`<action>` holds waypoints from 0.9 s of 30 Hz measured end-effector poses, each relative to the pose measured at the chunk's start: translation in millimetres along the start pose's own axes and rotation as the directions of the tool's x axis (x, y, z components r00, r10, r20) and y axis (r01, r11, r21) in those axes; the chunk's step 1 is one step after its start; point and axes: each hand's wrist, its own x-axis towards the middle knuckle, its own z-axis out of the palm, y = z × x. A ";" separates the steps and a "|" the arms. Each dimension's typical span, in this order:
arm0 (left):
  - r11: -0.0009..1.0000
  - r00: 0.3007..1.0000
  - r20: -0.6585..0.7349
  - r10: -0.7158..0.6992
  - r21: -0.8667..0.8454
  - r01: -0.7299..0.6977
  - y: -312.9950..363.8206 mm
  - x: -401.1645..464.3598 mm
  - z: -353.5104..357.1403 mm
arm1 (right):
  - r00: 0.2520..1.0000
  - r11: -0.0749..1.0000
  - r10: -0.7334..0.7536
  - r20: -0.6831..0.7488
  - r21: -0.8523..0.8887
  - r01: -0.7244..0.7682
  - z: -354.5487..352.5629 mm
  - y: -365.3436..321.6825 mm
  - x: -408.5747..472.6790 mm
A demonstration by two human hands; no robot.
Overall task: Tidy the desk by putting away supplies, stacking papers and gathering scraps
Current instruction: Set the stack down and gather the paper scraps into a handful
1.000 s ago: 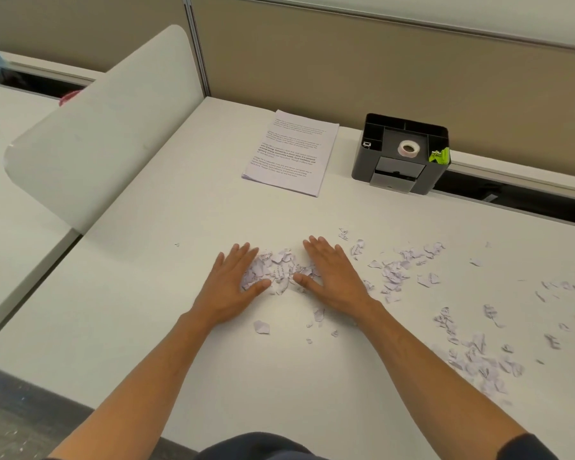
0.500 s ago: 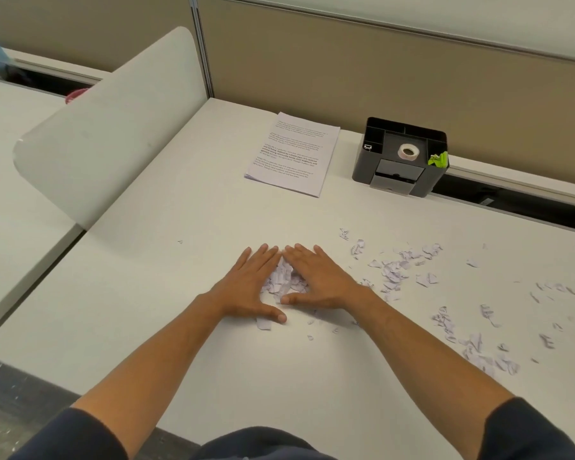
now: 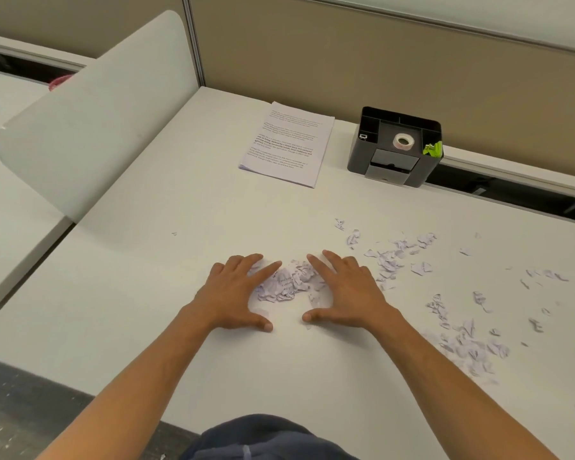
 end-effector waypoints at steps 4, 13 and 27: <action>0.991 0.994 0.091 -0.068 -0.106 0.078 9.8 12.1 -6.2 | 0.996 0.996 0.050 0.071 0.068 -0.055 -3.4 -13.0 8.3; 0.962 0.995 0.035 -0.093 -0.253 0.099 22.4 29.6 -14.1 | 0.998 0.972 0.060 0.020 0.227 -0.063 -1.2 -58.9 24.1; 0.971 0.981 -0.148 -0.125 -0.223 0.090 44.5 24.2 -1.7 | 0.971 0.958 0.079 -0.224 0.286 -0.012 14.5 -53.0 8.8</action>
